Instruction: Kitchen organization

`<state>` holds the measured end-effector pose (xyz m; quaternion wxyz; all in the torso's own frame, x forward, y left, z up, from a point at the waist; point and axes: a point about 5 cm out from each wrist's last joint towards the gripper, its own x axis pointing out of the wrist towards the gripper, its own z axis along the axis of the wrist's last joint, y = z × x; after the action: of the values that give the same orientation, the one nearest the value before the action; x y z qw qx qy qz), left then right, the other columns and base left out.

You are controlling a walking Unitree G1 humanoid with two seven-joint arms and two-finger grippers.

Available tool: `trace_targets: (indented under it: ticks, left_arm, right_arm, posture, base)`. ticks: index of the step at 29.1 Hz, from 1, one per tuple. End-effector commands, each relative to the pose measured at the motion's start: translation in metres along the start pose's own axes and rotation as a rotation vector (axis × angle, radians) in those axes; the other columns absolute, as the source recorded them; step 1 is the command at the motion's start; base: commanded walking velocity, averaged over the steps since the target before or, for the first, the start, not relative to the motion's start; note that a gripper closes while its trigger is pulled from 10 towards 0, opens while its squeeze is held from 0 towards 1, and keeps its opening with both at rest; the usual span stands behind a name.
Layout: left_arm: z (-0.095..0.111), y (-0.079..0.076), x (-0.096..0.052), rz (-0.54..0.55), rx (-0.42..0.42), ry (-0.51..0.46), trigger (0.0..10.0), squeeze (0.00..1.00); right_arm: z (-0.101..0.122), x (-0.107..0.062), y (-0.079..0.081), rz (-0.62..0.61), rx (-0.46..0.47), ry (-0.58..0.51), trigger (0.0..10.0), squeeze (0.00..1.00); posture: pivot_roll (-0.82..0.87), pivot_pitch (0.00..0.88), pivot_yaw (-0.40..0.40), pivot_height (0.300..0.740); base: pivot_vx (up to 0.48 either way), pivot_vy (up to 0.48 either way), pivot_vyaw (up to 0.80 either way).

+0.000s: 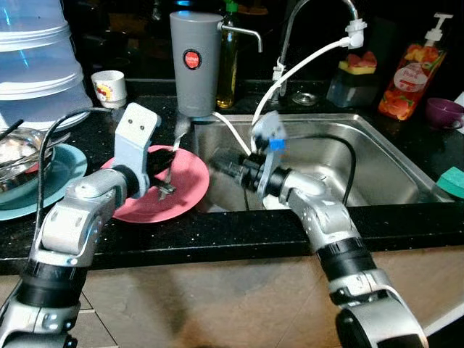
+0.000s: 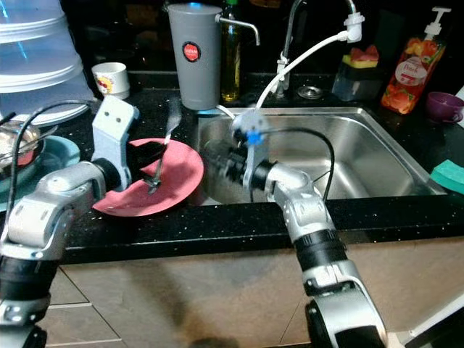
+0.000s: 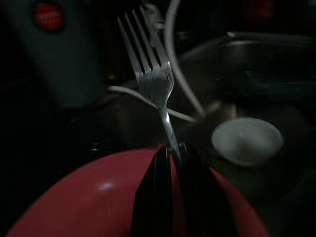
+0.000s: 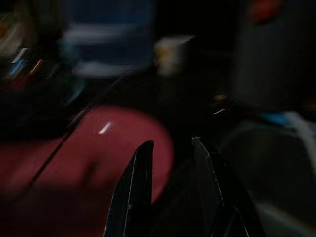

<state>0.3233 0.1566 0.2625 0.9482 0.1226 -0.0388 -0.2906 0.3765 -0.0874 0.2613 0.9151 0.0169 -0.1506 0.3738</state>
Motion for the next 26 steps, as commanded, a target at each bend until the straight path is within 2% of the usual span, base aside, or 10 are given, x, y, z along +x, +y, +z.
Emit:
trace_targets:
  ticks: [1,2,3,4,12,14,15,18,22,26]
  left_arm:
    - [-0.005,-0.005,-0.001,-0.047,0.008,0.011,0.0,0.00]
    - [-0.005,-0.006,-0.002,-0.058,0.003,0.008,0.0,0.00]
    - [-0.005,-0.007,-0.004,-0.075,-0.007,0.001,0.0,0.00]
    - [-0.005,-0.008,-0.005,-0.088,-0.008,-0.005,0.0,0.00]
    - [-0.006,-0.007,-0.007,-0.116,0.030,-0.025,0.0,0.00]
    - [-0.006,-0.007,-0.007,-0.123,0.037,-0.025,0.0,0.00]
    - [-0.007,-0.008,-0.007,-0.127,0.043,-0.021,0.0,0.00]
    - [-0.008,-0.009,-0.006,-0.130,0.049,-0.017,0.0,0.00]
    - [-0.018,0.000,-0.005,-0.058,0.075,0.050,0.0,0.00]
    - [-0.018,0.004,-0.004,-0.038,0.080,0.046,0.0,0.00]
  right_arm:
    - [0.001,-0.002,-0.007,-0.078,0.050,-0.031,10.0,0.00]
    - [0.002,-0.001,-0.007,-0.091,0.086,-0.046,10.0,0.15]
    - [0.003,-0.001,-0.009,-0.117,0.139,-0.067,10.0,0.69]
    - [0.004,-0.001,-0.010,-0.135,0.179,-0.077,10.0,1.00]
    - [0.001,0.003,-0.005,-0.132,0.282,-0.071,10.0,1.00]
    - [0.002,0.005,-0.003,-0.124,0.294,-0.069,10.0,0.96]
    - [0.002,0.006,0.000,-0.111,0.312,-0.070,10.0,0.00]
    - [0.002,0.007,0.003,-0.090,0.354,-0.073,10.0,0.00]
    - [0.016,0.007,0.000,-0.088,0.548,-0.170,10.0,0.00]
    - [0.022,0.007,-0.003,-0.089,0.576,-0.201,10.0,0.00]
  posture:
    - [0.14,0.064,-0.006,0.740]
    - [0.14,0.064,-0.006,0.740]
    - [0.14,0.065,-0.006,0.740]
    - [0.14,0.066,-0.005,0.740]
    - [0.15,0.061,-0.008,0.740]
    - [0.15,0.061,-0.008,0.740]
    - [0.15,0.056,-0.009,0.740]
    - [0.15,0.055,-0.008,0.740]
    - [0.14,0.052,-0.009,0.740]
    - [0.14,0.048,-0.010,0.740]
  base:
    - [0.000,0.000,0.00]
    - [0.000,0.000,0.00]
    - [0.000,0.000,0.00]
    - [0.000,0.000,0.00]
    - [0.000,0.000,0.00]
    - [0.000,0.000,0.00]
    - [0.000,0.000,0.00]
    - [0.000,0.000,0.00]
    - [0.000,0.000,0.00]
    - [0.000,0.000,0.00]
